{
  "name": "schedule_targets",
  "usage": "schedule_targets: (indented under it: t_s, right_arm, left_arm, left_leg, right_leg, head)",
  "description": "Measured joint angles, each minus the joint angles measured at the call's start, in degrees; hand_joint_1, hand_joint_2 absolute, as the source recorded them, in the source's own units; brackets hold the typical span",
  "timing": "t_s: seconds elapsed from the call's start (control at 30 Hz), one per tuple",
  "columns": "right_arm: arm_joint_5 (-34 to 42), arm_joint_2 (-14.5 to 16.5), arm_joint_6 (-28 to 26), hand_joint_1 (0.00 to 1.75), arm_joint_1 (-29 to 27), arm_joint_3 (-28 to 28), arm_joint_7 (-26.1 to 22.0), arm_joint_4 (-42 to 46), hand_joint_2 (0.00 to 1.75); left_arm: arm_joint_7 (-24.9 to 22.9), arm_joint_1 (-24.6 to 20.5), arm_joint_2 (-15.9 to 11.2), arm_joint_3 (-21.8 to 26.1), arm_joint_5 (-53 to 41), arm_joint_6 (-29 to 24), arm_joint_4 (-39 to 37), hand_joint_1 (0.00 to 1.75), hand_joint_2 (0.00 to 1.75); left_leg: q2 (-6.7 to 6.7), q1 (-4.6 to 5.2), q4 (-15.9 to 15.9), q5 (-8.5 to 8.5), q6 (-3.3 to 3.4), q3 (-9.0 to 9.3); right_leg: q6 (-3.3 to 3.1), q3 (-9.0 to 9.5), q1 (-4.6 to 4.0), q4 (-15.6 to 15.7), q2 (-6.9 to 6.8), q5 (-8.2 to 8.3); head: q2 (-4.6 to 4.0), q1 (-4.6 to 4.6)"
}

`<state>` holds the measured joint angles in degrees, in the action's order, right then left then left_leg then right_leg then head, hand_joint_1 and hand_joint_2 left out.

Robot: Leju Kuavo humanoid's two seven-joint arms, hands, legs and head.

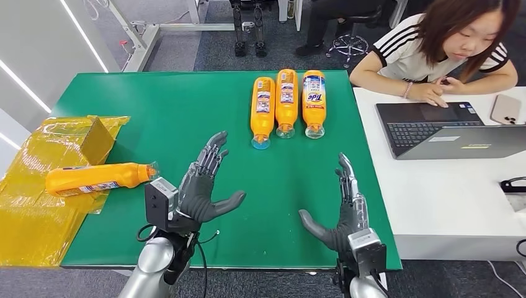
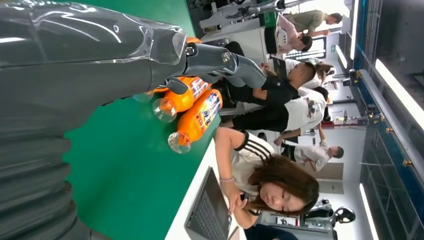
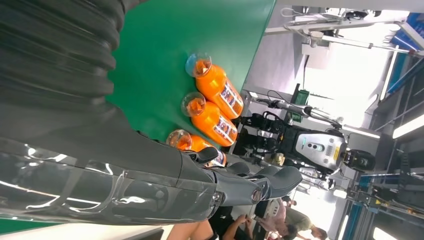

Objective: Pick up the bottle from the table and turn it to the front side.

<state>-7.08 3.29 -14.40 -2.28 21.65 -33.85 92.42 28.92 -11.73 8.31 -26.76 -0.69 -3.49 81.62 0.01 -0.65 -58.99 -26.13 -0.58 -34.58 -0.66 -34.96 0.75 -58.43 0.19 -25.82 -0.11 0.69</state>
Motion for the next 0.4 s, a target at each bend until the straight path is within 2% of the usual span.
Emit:
schedule_targets:
  t_s: [0.4]
  right_arm:
    - [-0.14, 0.25, -1.48, 0.0, -7.08, 0.4, -0.8, 7.68, 1.75]
  left_arm:
    - [2.38, 4.29, -0.52, 1.06, -0.88, -3.24, -0.48, 0.0, 1.75]
  left_leg:
    - [0.0, 0.01, 0.01, -0.03, 0.01, 0.0]
  right_leg:
    - [0.0, 0.02, 0.0, 0.0, -0.01, -0.03]
  head:
    - [0.0, -0.01]
